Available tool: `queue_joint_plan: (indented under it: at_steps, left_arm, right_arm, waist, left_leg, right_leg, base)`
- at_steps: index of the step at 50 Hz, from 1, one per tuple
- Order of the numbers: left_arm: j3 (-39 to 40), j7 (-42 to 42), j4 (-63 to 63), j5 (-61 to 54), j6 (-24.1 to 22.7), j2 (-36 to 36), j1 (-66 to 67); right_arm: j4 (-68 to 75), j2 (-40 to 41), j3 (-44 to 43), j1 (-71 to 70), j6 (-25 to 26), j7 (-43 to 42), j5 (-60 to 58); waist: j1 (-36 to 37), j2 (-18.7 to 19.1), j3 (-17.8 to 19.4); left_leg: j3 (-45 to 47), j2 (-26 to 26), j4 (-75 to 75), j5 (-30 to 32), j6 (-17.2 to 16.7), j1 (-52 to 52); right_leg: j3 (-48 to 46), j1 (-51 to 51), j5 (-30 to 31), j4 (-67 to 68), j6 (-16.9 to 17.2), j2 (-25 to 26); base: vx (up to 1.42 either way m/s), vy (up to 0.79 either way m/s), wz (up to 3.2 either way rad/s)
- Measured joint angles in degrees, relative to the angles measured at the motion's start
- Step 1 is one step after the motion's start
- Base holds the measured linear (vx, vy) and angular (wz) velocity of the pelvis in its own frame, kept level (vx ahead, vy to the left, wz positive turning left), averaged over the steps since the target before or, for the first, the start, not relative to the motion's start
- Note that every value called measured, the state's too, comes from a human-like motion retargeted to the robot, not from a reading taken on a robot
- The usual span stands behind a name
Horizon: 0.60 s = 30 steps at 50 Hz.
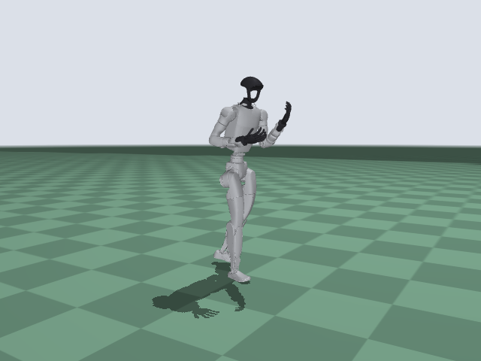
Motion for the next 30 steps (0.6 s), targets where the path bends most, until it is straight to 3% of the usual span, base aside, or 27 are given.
queue_joint_plan:
  at_steps: [3,5,7,8,10,13,16,20,23,25,27,28,30]
  left_arm:
    - [-0.75,0.85,-2.67,20.76,3.25,9.64,2.35]
    - [-2.83,2.99,-3.87,30.79,3.82,15.63,3.15]
    - [-5.76,3.06,-2.72,38.62,2.74,20.38,2.5]
    - [-7.09,3.25,-1.44,39.84,3.0,21.57,1.99]
    - [-8.51,5.26,1.17,35.4,4.19,21.05,3.08]
    - [-6.17,8.1,0.79,17.27,3.86,14.25,10.71]
    - [-1.55,2.92,-3.97,2.43,1.65,9.21,22.29]
    - [6.95,-5.03,-6.9,-10.66,0.3,6.88,38.61]
    - [13.96,-7.56,-6.16,-10.76,1.3,5.36,47.13]
    - [17.37,-5.5,-6.34,-4.8,-0.26,5.03,52.2]
    - [17.68,1.41,-7.03,6.47,-1.36,6.88,55.46]
    - [17.02,4.3,-7.08,12.51,-1.14,8.84,56.18]
    - [14.44,8.71,-5.02,23.84,-1.11,15.0,54.38]
  right_arm:
    - [0.54,-1.61,-5.71,13.73,3.99,4.98,-4.2]
    - [-0.05,-0.63,-8.49,20.72,2.91,3.63,-1.65]
    - [0.85,-1.8,-10.32,22.52,0.57,4.01,-7.42]
    - [1.45,-2.46,-9.66,21.24,-0.84,2.33,-8.95]
    - [2.39,-4.07,-7.68,15.54,-3.53,-2.92,-10.8]
    - [-0.48,-3.97,-7.11,5.84,-5.04,-8.11,-4.32]
    - [-7.64,-0.04,-6.62,3.57,-4.4,-5.47,3.07]
    - [-13.7,1.47,-7.87,4.82,-3.06,-2.76,0.04]
    - [-16.47,-3.27,-10.76,4.11,-0.5,1.0,-7.92]
    - [-17.81,-5.75,-10.09,2.4,-1.25,1.81,-11.9]
    - [-17.35,-6.8,-8.43,-0.56,-3.65,-0.72,-17.14]
    - [-16.92,-6.96,-7.64,-1.59,-3.42,0.49,-18.21]
    - [-14.96,-6.74,-6.59,-2.64,-5.07,-0.04,-22.29]
  waist:
    - [-2.59,-3.09,-1.49]
    - [-2.38,-5.4,-1.43]
    - [-1.86,-5.77,-0.09]
    - [-1.93,-5.02,1.12]
    - [-2.8,-3.27,3.28]
    - [-4.32,-1.08,3.66]
    - [-0.13,-3.5,0.39]
    - [8.97,-8.92,-5.29]
    - [15.08,-7.82,-6.38]
    - [17.42,-6.89,-5.81]
    - [17.41,-5.98,-3.93]
    - [17.1,-5.4,-2.74]
    - [16.67,-4.49,-0.02]
  left_leg:
    - [1.35,-2.94,3.14,4.32,-0.84,6.31]
    - [2.6,-4.67,12.55,6.14,-0.61,7.29]
    - [4.04,-3.03,28.33,5.16,-0.57,4.23]
    - [4.29,-1.0,37.06,3.3,-0.16,1.69]
    - [3.76,2.82,52.62,-1.37,2.15,-4.55]
    - [2.03,5.67,63.8,-4.83,6.68,-16.36]
    - [4.93,4.22,56.14,-5.71,8.75,-22.62]
    - [8.34,0.44,23.15,1.17,5.16,-21.09]
    - [4.51,3.44,-0.24,7.8,1.83,-16.87]
    - [-3.33,5.82,-6.9,13.13,0.75,-15.14]
    - [-12.18,7.61,-6.47,15.01,-0.12,-13.28]
    - [-14.95,8.37,-4.33,12.84,-0.85,-12.18]
    - [-15.18,9.18,2.4,2.63,-3.14,-10.39]
  right_leg:
    - [-4.35,-2.58,2.57,-7.41,2.63,-1.8]
    - [-2.24,-2.62,5.36,-6.25,1.0,-2.88]
    - [2.93,-2.45,3.01,1.16,-4.22,-2.14]
    - [5.19,-3.1,-1.07,7.3,-6.52,-1.14]
    - [8.11,-6.25,-8.71,22.31,-7.53,0.44]
    - [11.78,-2.81,-11.11,21.57,-7.98,4.65]
    - [21.3,2.6,-5.91,13.03,-4.09,6.16]
    - [36.3,9.15,5.39,1.7,3.09,3.93]
    - [41.14,12.02,10.42,-2.24,7.37,4.27]
    - [39.93,13.53,9.98,-2.25,8.58,4.26]
    - [34.11,13.32,4.11,3.7,5.62,3.94]
    - [30.18,12.31,-0.56,9.17,2.57,3.55]
    - [22.56,8.02,-11.84,24.58,-4.84,1.54]
  base:
    - [1.22,-0.25,-1.1]
    - [1.14,-0.18,-1.53]
    - [1.03,-0.07,-1.6]
    - [0.96,0.01,-1.54]
    - [0.9,0.05,-1.43]
    - [0.81,0.04,-1.61]
    - [0.77,0.05,-2.83]
    - [0.7,0.21,-3.85]
    - [0.56,0.4,-4.14]
    - [0.41,0.47,-3.88]
    - [0.26,0.53,-3.32]
    - [0.15,0.59,-2.95]
    - [0.04,0.62,-2.67]
